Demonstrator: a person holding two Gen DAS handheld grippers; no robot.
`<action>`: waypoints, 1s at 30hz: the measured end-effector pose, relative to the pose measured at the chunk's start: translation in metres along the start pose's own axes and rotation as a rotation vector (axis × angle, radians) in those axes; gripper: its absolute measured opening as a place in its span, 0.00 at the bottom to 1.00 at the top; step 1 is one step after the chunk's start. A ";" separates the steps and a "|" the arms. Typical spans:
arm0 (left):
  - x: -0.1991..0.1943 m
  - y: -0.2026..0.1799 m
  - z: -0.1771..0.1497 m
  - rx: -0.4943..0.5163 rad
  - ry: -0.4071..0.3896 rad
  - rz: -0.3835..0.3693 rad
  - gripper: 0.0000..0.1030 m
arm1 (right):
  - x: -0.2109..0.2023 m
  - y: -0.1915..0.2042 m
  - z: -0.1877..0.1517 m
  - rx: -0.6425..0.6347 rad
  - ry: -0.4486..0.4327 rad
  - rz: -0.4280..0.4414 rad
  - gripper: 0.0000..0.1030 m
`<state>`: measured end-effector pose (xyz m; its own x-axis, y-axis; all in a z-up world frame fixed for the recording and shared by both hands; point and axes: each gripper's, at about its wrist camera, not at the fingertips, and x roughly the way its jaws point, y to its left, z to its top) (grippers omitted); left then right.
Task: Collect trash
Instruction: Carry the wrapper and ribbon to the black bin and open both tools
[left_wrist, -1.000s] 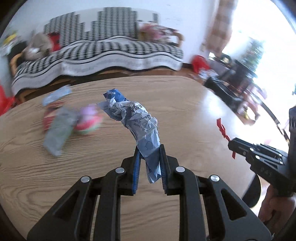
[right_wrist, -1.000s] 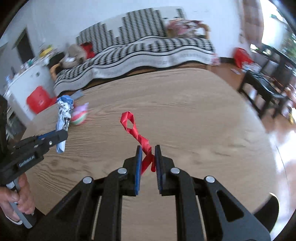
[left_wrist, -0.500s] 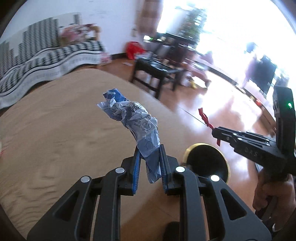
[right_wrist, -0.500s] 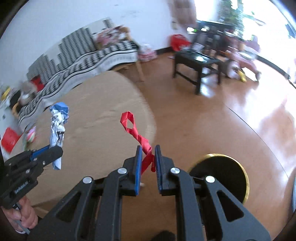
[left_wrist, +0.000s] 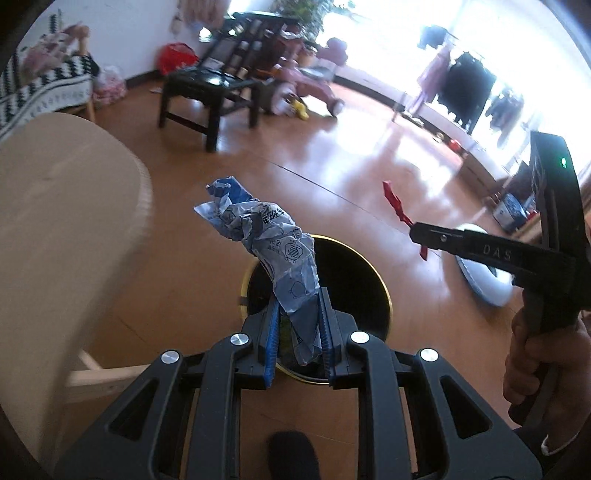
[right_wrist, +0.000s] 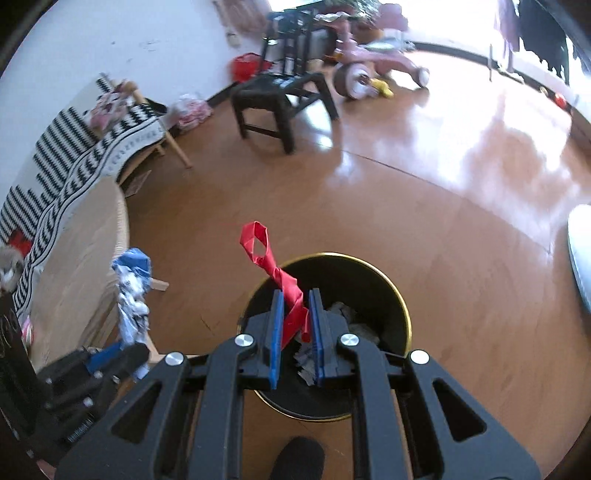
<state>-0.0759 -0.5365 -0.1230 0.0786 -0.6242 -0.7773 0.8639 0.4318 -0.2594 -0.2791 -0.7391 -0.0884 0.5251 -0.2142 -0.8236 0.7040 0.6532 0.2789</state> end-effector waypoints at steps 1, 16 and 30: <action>0.007 -0.004 -0.002 0.001 0.015 -0.015 0.18 | 0.002 -0.003 0.000 0.012 0.008 -0.004 0.14; 0.051 -0.023 -0.001 0.004 0.087 -0.077 0.18 | 0.019 -0.006 0.011 0.047 0.038 -0.021 0.14; 0.060 -0.028 -0.003 0.005 0.098 -0.086 0.19 | 0.018 -0.008 0.011 0.054 0.036 -0.022 0.14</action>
<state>-0.0963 -0.5841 -0.1638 -0.0444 -0.5919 -0.8048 0.8680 0.3759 -0.3244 -0.2699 -0.7557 -0.0999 0.4922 -0.2010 -0.8470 0.7403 0.6085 0.2858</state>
